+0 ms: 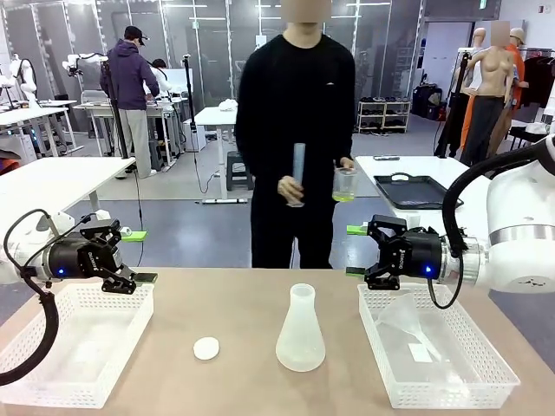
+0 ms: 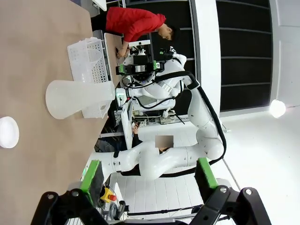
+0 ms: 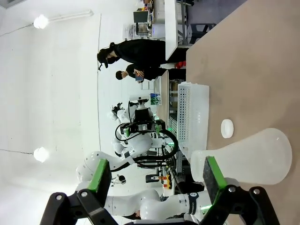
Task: Prepare the solutions needed for the experiment.
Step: Pick up the Plastic Funnel and insert it into the Big flask.
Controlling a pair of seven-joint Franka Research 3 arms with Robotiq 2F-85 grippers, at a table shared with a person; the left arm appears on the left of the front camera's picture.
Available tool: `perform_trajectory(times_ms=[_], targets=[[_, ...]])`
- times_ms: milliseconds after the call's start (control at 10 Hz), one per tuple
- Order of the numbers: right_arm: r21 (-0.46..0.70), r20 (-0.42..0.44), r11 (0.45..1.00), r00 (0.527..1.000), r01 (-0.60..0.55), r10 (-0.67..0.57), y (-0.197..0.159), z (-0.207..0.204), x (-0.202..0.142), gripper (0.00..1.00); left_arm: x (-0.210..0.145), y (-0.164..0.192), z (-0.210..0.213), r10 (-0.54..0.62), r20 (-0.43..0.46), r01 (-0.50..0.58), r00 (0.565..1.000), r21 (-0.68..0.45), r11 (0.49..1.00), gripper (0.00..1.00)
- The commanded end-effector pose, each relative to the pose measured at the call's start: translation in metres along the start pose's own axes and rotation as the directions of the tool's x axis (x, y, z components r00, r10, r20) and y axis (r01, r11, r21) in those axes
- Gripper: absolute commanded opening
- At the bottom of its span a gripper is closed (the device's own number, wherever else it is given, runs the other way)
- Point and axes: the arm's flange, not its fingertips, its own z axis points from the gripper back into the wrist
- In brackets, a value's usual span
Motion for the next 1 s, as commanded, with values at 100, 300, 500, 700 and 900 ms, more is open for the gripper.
perform_trajectory(times_ms=[100,300,500,700,900], targets=[[-0.285,-0.188,0.883,0.925,-0.372,0.329,0.031,-0.022,0.006,1.00,0.000,-0.004,-0.001,0.001,-0.006,-0.001,1.000,0.003,1.000,1.00],[-0.510,-0.367,0.642,0.819,-0.573,0.441,0.054,-0.026,0.002,1.00,0.000,-0.004,-0.001,0.001,-0.006,-0.001,1.000,0.003,1.000,1.00],[-0.577,-0.555,0.401,0.702,-0.711,0.446,0.073,-0.026,-0.007,1.00,0.000,-0.004,-0.001,0.001,-0.006,-0.001,1.000,0.003,1.000,1.00],[-0.616,-0.575,0.358,0.711,-0.702,0.406,0.075,-0.029,-0.009,1.00,0.000,-0.004,-0.001,0.001,-0.006,-0.001,1.000,0.003,1.000,1.00],[-0.516,-0.561,0.491,0.710,-0.702,0.426,0.078,-0.026,-0.002,1.00,0.000,-0.004,-0.001,0.001,-0.006,-0.001,1.000,0.003,1.000,1.00]])
